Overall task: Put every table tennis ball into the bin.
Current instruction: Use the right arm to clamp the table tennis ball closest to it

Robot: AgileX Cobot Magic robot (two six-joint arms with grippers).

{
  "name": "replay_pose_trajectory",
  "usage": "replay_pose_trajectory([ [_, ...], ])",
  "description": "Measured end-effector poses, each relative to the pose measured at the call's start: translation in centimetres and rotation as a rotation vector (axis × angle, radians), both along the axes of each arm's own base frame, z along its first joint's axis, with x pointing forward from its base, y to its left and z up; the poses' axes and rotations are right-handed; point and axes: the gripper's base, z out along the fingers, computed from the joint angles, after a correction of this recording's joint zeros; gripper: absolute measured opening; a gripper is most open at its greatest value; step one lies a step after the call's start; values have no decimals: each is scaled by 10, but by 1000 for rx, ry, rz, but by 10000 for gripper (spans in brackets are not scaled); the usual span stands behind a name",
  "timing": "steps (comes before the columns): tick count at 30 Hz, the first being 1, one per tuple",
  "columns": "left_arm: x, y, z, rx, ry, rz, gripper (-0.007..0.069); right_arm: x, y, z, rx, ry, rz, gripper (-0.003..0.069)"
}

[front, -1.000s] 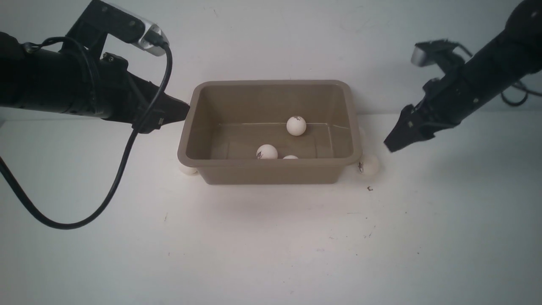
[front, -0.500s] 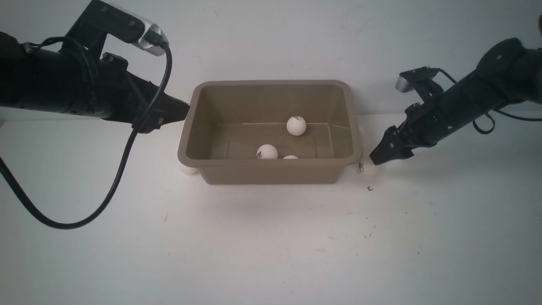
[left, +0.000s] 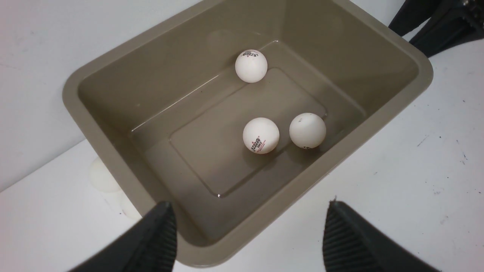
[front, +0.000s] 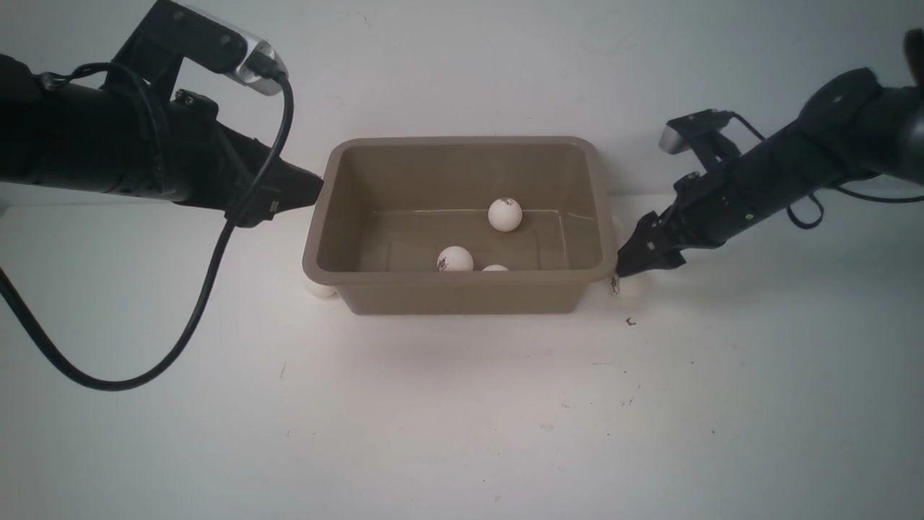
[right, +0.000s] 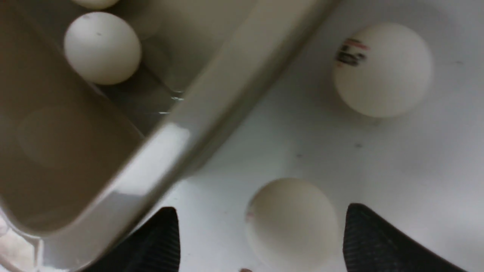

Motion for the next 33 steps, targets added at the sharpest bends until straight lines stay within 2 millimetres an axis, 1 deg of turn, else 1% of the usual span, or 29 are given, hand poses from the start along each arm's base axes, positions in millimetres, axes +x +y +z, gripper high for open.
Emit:
replay_pose_trajectory([
  [3,0,0,0,-1,1,-1,468,-1,9,-1,-31,-20,24,531],
  [5,0,0,0,-3,3,-3,468,0,10,-1,-40,-28,24,532],
  [16,-3,-2,-1,-9,26,-31,468,2,5,-4,-102,-41,0,533],
  [24,-3,-2,-1,-9,27,-32,468,2,4,-4,-109,-47,-3,533],
  [28,-3,-2,-1,-10,28,-34,468,3,4,-10,-111,-35,-3,533],
  [31,-3,-2,-1,-10,28,-34,468,4,5,-20,-112,-13,-1,533],
  [33,-3,-2,-1,-10,28,-34,468,4,5,-22,-109,-8,-3,533],
])
